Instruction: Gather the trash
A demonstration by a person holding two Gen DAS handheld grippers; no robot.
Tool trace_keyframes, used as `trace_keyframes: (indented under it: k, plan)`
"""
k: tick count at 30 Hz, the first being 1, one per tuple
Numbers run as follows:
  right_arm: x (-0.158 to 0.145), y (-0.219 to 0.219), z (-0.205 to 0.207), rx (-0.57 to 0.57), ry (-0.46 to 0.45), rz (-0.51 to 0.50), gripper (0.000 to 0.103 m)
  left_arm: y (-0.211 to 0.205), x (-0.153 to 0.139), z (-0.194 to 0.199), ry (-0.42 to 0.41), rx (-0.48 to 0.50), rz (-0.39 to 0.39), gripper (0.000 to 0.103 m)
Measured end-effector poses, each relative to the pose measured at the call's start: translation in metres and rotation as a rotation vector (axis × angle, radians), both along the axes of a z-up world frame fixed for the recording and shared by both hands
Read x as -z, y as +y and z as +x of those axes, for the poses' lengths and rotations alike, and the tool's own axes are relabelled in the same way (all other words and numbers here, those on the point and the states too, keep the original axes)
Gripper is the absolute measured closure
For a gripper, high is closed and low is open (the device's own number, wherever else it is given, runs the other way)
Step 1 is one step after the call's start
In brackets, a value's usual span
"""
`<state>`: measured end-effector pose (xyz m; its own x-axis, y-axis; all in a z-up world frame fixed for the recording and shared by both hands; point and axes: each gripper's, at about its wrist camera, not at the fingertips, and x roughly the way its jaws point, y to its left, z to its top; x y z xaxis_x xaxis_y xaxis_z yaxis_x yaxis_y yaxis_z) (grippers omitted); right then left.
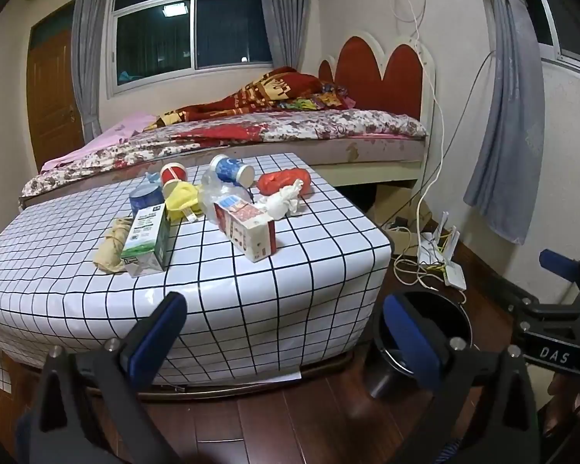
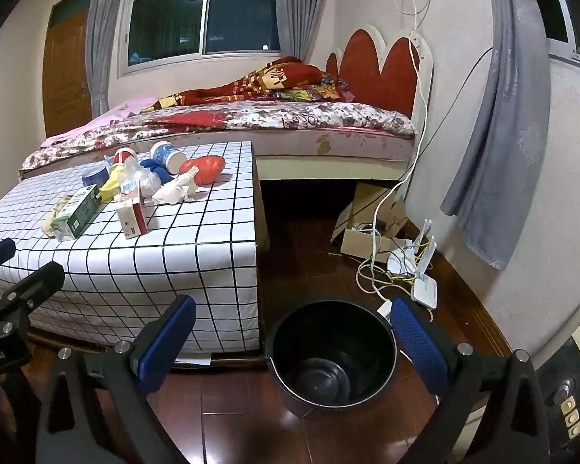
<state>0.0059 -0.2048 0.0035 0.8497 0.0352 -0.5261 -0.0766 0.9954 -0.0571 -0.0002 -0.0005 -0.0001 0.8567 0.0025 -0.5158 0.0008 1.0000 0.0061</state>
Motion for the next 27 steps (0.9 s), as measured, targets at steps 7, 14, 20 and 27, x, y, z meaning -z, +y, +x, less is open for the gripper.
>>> trace_keyframes:
  k: [7, 14, 20, 27]
  plan:
    - [0.0025, 0.0073, 0.0014, -0.001, -0.001, 0.001, 0.001, -0.0004, 0.0, 0.0002, 0.0, -0.001, 0.0, 0.001]
    - [-0.0006, 0.0002, -0.0002, -0.004, 0.001, 0.002, 0.001, 0.0016, -0.0017, 0.001, 0.003, -0.001, 0.002, 0.001]
    - [-0.001, 0.0003, 0.0006, -0.006, -0.001, 0.006, 0.001, 0.0046, -0.0037, 0.0015, 0.002, -0.001, 0.001, 0.001]
    - [-0.0014, 0.0023, -0.0002, -0.005, -0.002, 0.002, 0.001, 0.0049, -0.0037, 0.0015, 0.004, -0.001, 0.0, 0.001]
